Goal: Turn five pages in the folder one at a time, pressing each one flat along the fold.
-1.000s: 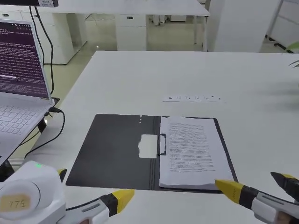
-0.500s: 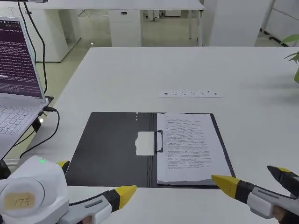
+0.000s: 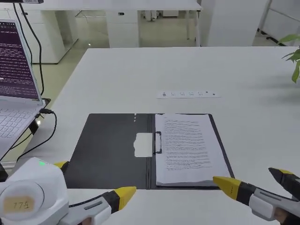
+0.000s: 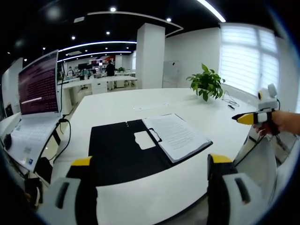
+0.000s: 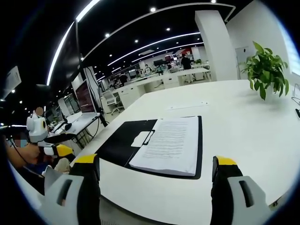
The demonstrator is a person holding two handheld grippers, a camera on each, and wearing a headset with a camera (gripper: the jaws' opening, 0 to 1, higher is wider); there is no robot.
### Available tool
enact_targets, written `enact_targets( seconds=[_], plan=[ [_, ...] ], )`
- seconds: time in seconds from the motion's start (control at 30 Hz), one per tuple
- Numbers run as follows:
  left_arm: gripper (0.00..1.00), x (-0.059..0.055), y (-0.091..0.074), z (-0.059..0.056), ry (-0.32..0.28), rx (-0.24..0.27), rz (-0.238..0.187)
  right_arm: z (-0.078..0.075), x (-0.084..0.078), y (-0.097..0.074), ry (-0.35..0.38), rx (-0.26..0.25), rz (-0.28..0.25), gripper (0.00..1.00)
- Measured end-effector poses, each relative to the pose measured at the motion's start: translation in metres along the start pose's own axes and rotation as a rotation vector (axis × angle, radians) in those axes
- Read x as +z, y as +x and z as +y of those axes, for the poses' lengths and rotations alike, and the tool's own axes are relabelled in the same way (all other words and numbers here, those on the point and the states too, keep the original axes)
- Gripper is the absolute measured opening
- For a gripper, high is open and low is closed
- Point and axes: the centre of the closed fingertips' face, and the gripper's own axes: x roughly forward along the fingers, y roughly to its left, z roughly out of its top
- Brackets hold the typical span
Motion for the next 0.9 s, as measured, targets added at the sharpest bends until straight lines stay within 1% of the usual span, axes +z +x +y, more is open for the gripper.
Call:
enact_targets(
  seconds=[0.2,0.53,0.77,0.9],
  plan=[
    [0.99,-0.0017,-0.0047,0.0023,-0.017,0.013,-0.001,-0.0001,-0.0006,-0.0002,0.003,0.004,0.004,1.0],
    [0.99,-0.0049,-0.0083,0.0052,-0.02,0.027,0.008,0.0004,-0.0004,-0.0015,-0.001,0.008,0.004,1.0],
    [0.99,-0.0016,-0.0084,0.0036,-0.012,0.026,0.002,0.0002,0.0014,-0.0033,-0.003,0.008,0.001,1.0],
    [0.99,-0.0015,-0.0093,0.0038,-0.012,0.029,0.002,0.0006,0.0017,-0.0029,-0.005,0.011,0.0,1.0]
  ],
)
